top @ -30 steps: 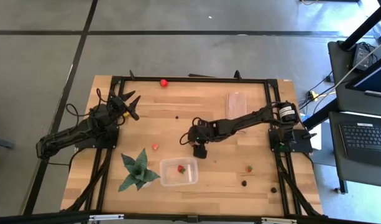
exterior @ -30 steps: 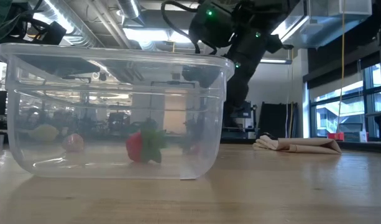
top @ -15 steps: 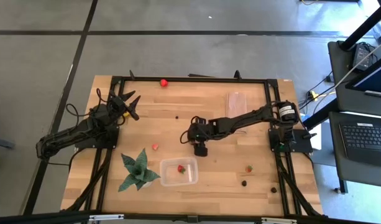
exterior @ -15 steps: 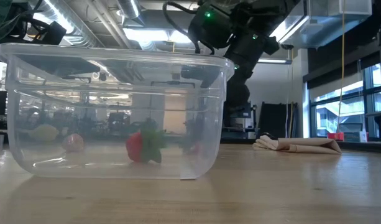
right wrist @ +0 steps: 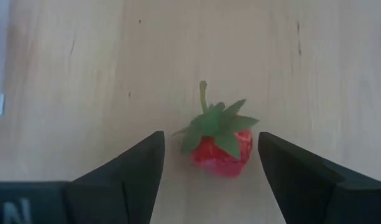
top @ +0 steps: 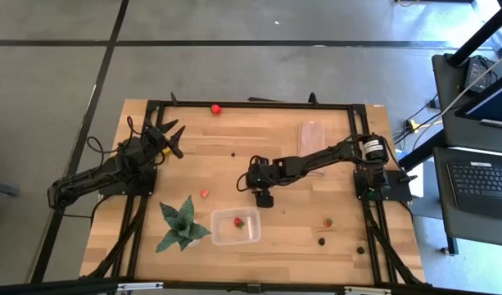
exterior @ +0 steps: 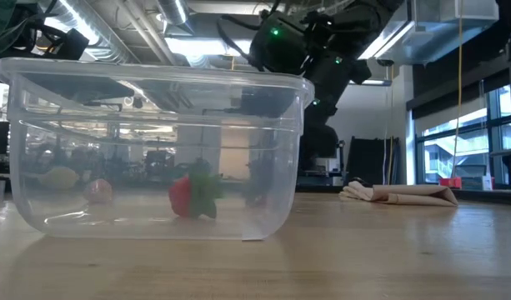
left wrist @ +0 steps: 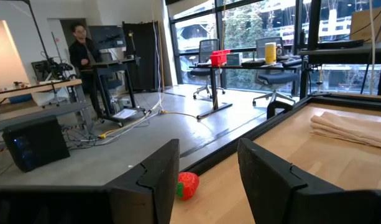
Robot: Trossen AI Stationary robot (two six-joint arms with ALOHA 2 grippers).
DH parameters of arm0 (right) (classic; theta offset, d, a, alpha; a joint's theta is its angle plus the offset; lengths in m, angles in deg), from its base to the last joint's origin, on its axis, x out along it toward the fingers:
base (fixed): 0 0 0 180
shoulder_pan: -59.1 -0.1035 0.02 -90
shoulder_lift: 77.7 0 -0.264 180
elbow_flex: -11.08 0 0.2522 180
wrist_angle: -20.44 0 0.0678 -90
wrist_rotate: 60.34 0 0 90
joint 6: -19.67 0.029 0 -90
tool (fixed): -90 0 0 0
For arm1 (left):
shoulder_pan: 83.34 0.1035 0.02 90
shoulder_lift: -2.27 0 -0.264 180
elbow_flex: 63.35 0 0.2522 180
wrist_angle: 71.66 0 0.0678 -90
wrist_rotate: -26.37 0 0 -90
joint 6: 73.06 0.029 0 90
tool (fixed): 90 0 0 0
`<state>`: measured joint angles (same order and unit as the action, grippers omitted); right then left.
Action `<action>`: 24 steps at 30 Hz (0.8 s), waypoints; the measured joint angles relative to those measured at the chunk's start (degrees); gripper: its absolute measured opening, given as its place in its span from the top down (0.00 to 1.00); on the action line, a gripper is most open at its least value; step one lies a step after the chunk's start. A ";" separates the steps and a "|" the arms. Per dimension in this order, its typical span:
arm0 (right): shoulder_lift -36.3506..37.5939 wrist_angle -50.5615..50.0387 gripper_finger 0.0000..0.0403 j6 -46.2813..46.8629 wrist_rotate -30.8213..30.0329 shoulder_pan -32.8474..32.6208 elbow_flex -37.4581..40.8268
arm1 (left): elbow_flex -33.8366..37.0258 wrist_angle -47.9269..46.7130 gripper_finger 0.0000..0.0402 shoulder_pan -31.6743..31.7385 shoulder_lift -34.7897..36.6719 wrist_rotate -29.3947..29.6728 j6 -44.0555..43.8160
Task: Pick and placing Produce into tupperware
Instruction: Put the center red strawberry into the transparent bin
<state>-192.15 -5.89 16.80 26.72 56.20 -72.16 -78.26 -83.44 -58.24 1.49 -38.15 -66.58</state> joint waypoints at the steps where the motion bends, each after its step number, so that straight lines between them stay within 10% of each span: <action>1: -0.11 1.25 0.35 0.00 0.00 0.00 -0.02 | 0.00 0.02 0.61 0.00 0.00 0.00 0.00; 24: -0.96 1.00 0.51 1.15 0.06 0.37 -0.02 | 0.00 0.00 0.61 0.00 -0.02 0.00 0.00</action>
<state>-193.11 -4.89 17.94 26.78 56.57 -72.18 -78.26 -83.44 -58.25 1.47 -38.15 -66.58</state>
